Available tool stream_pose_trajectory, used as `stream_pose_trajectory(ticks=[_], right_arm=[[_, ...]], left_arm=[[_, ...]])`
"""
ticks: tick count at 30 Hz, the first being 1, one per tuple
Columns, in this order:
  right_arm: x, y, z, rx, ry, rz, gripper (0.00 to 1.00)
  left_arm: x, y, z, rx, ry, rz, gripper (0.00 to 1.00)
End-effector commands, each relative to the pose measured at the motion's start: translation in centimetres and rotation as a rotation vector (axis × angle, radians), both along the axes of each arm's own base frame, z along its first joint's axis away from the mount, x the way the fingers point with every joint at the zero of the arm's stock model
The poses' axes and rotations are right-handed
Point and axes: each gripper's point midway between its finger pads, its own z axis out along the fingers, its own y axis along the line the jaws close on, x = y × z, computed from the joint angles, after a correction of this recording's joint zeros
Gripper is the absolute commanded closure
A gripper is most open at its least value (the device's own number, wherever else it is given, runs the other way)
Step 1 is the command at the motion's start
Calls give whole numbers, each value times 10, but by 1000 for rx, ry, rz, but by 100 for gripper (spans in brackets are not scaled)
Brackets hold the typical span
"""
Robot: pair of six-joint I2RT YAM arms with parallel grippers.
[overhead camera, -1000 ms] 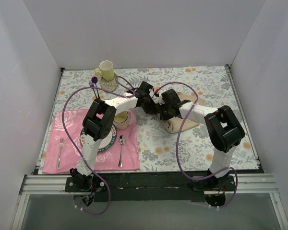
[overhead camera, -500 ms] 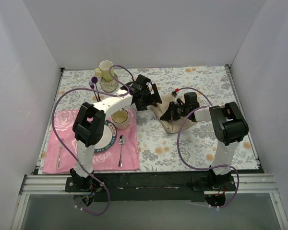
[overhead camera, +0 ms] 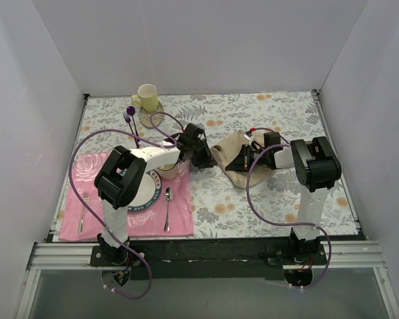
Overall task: Fold the napkin, place the utensils inside, and roll it up
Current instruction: Roll the napkin with the utensil
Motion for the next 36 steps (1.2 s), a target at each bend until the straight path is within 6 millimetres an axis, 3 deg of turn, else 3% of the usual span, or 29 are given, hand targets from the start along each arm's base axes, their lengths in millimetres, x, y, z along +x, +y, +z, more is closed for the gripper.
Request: stream_pose_trajectory(ticks=[1,4,8,15,22,27,31,32,33,34,35,36], right_arm=[[-28,-20,-59,-173,211,-50,99],[-25,-20,-59,-181,209,-48,99],[-24,-22,-58,-197,212,-52,99],[-22,-22,-56,-200,208,-47,99],[-23,-22,-54,-195,213,-42,99],[-18,-25,-46,-236,168,-27,99],[-2,-33,-25,-341,103,-14,82],[16,-32,-7,-359,39,-20,79],[11,-36,-2,-393,68,-9,77],[18,-38,2,-442,22,1,73],[31,-36,20,-456,-30,1,70],[29,-38,26,-485,-27,16,68]], left_arm=[[14,-25,46,-155,-121,-26,88],[16,-32,46,-193,-132,-36,100],[24,-38,49,-227,-167,-38,100],[33,-44,35,-226,-162,-36,100],[34,-46,10,-250,-179,-43,100],[26,-36,-24,-226,-165,-27,100],[12,-23,-54,-163,-78,0,100],[11,-20,-59,-151,-64,13,100],[7,-17,-66,-134,-44,16,100],[4,-15,-70,-128,-37,19,100],[3,-14,-72,-125,-35,20,100],[2,-13,-75,-116,-25,21,100]])
